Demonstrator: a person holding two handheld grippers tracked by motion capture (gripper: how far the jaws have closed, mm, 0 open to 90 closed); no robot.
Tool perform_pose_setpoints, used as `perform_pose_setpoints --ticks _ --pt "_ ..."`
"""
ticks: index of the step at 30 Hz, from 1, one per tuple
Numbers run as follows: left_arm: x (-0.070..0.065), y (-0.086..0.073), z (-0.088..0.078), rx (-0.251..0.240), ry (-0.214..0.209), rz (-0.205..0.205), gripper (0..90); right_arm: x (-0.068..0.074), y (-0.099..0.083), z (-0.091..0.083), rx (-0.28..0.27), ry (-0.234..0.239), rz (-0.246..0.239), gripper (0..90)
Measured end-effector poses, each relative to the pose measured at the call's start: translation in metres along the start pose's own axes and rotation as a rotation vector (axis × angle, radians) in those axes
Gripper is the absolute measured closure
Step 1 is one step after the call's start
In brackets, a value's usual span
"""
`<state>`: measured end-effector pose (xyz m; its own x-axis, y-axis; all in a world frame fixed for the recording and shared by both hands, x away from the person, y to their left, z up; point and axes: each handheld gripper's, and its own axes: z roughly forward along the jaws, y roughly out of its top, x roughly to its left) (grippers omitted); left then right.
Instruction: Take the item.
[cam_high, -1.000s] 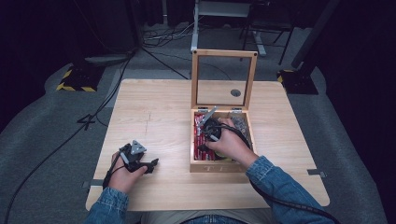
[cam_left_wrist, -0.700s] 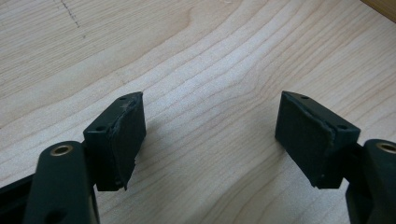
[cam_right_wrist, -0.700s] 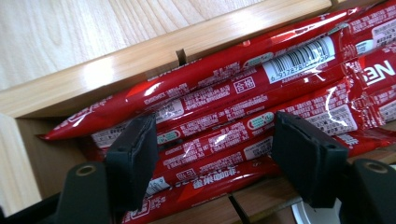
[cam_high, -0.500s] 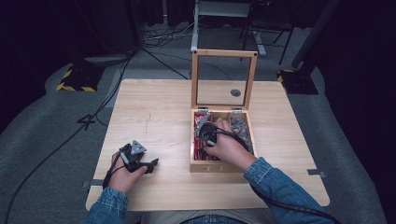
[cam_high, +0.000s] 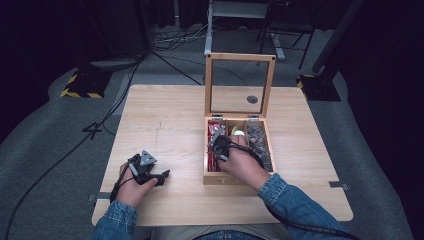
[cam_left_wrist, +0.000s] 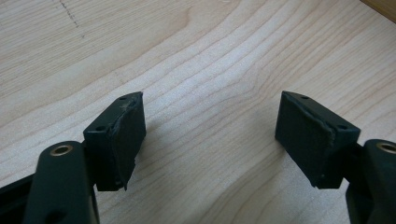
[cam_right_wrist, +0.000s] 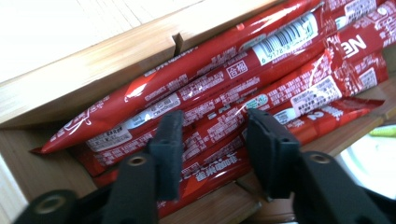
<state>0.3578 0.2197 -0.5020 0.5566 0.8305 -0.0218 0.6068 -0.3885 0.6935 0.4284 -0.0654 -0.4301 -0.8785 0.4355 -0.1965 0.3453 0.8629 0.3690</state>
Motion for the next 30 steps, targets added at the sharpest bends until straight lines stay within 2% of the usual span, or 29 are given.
perform_pose_setpoints --ticks 6,9,10,13,15,23,30 --pt "0.0 0.0 0.0 0.0 -0.002 0.001 24.7 -0.001 -0.004 -0.001 -0.017 0.007 0.051 73.6" --pt "0.0 0.0 0.0 0.001 -0.001 0.002 24.7 -0.001 -0.005 -0.002 -0.022 0.012 0.058 87.9" --pt "0.0 0.0 0.0 0.002 -0.001 0.001 24.7 -0.002 -0.006 -0.004 -0.025 0.01 0.056 90.0" --pt "0.0 0.0 0.0 -0.002 -0.002 0.001 24.5 -0.006 -0.01 -0.005 -0.051 0.038 0.084 90.0" --pt "0.0 0.0 0.001 -0.001 -0.002 -0.001 24.4 -0.007 -0.012 -0.006 -0.065 0.044 0.086 90.0" --pt "0.0 0.001 0.001 0.001 -0.004 -0.001 24.3 -0.008 -0.012 -0.015 -0.106 0.021 0.067 90.0" --pt "0.0 0.001 0.001 -0.001 -0.004 -0.004 24.3 -0.011 -0.01 -0.021 -0.14 0.033 0.083 90.0"
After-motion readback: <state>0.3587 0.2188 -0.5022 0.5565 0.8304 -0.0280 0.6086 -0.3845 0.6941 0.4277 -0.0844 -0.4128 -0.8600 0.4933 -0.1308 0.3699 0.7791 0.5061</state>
